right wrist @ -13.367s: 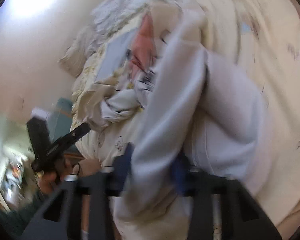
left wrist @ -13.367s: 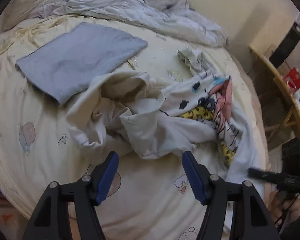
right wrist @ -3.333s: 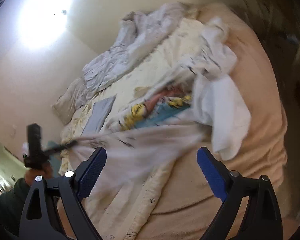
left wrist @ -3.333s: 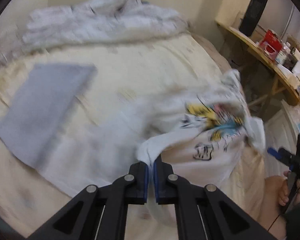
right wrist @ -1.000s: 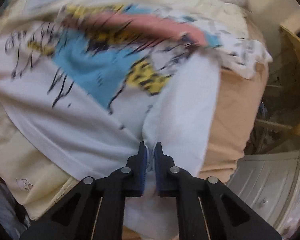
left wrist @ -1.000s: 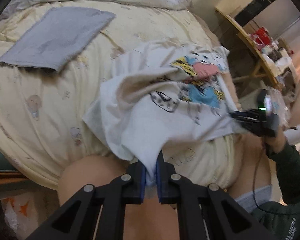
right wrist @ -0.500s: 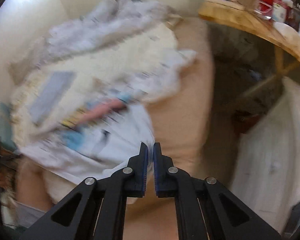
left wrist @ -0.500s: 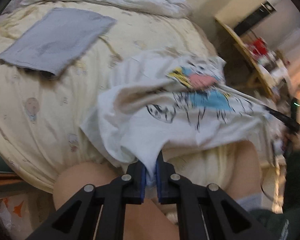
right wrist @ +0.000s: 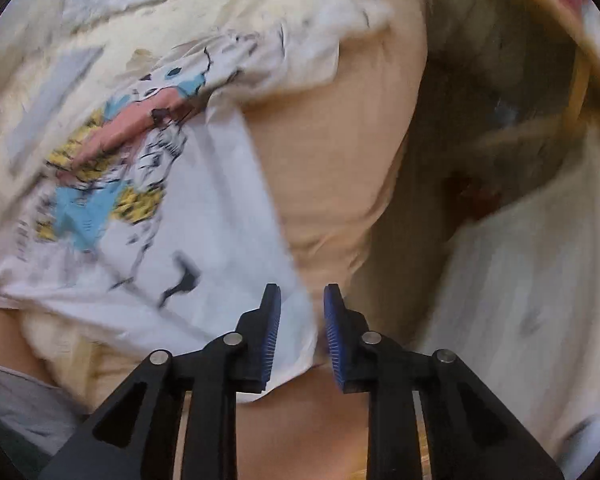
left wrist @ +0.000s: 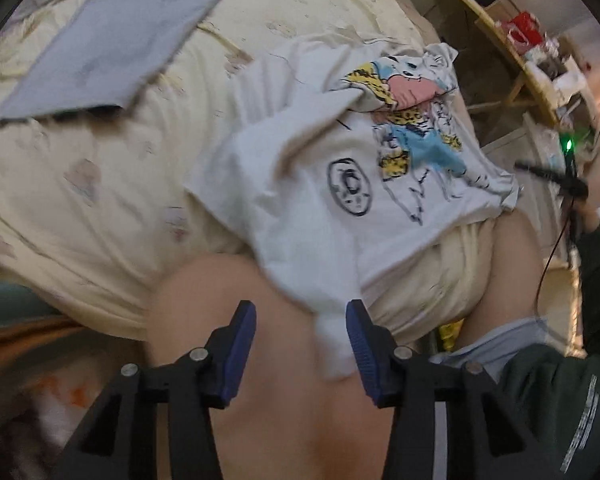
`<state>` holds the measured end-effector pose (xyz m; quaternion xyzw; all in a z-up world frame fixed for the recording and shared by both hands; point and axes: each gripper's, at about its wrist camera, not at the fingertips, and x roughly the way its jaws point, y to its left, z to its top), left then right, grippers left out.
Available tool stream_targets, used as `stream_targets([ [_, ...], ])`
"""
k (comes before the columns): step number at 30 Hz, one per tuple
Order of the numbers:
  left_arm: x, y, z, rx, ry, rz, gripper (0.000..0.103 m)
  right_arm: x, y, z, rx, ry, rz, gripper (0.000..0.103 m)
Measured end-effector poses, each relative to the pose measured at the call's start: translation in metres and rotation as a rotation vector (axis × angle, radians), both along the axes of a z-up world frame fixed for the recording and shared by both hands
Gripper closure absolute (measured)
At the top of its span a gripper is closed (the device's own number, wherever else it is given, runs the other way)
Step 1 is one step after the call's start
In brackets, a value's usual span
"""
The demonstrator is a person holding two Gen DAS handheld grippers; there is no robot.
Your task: Fold clothes
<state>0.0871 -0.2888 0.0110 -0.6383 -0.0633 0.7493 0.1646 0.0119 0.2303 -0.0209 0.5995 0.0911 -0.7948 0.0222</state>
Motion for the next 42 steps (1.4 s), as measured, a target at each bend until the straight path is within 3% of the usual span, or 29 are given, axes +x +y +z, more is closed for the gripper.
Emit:
stream_targets([
  [2,-0.003,-0.014,0.013,-0.037,0.051,0.023,0.056,-0.012,-0.003,0.011,0.081,0.051,0.024,0.077],
  [7,-0.045,-0.021,0.035,-0.044,0.195,0.088,0.055,-0.03,-0.012,0.025,-0.335,0.122,0.037,0.077],
  [11,-0.09,0.007,0.034,-0.052,0.274,0.085,0.055,-0.038,-0.045,0.002,-0.496,0.176,0.035,0.075],
  [14,-0.121,0.051,0.024,-0.093,0.33,0.033,0.055,-0.042,-0.07,-0.025,-0.601,0.223,0.014,0.069],
  [15,-0.133,0.065,0.019,-0.108,0.347,0.007,0.055,-0.043,-0.078,-0.033,-0.608,0.241,0.014,0.062],
  [18,-0.169,0.108,0.003,-0.159,0.375,-0.1,0.055,-0.04,-0.095,-0.051,-0.591,0.28,0.026,0.005],
  [20,-0.194,0.134,-0.007,-0.186,0.383,-0.17,0.055,-0.036,-0.101,-0.059,-0.583,0.288,0.033,0.005],
  [22,-0.223,0.156,-0.018,-0.206,0.403,-0.245,0.055,-0.04,-0.101,-0.05,-0.651,0.285,0.052,0.005],
  [26,-0.288,0.188,-0.053,-0.264,0.402,-0.349,0.055,-0.045,-0.098,-0.034,-0.659,0.352,0.092,0.005],
  [32,-0.356,0.217,-0.1,-0.241,0.364,-0.418,0.055,-0.057,-0.064,-0.05,-0.852,0.268,-0.04,0.005],
  [33,-0.36,0.222,-0.104,-0.241,0.365,-0.435,0.059,-0.059,-0.058,-0.054,-0.885,0.252,-0.065,0.005],
  [34,-0.363,0.227,-0.107,-0.241,0.368,-0.454,0.075,-0.061,-0.053,-0.057,-0.902,0.238,-0.086,0.005],
  [35,-0.363,0.231,-0.106,-0.242,0.378,-0.476,0.101,-0.063,-0.05,-0.059,-0.908,0.228,-0.102,0.005],
  [38,-0.356,0.235,-0.089,-0.247,0.456,-0.507,0.101,-0.068,-0.041,-0.06,-0.946,0.213,-0.139,0.005],
  [42,-0.362,0.225,-0.049,-0.343,0.581,-0.5,0.101,-0.068,-0.036,-0.065,-0.998,0.19,-0.164,0.005],
])
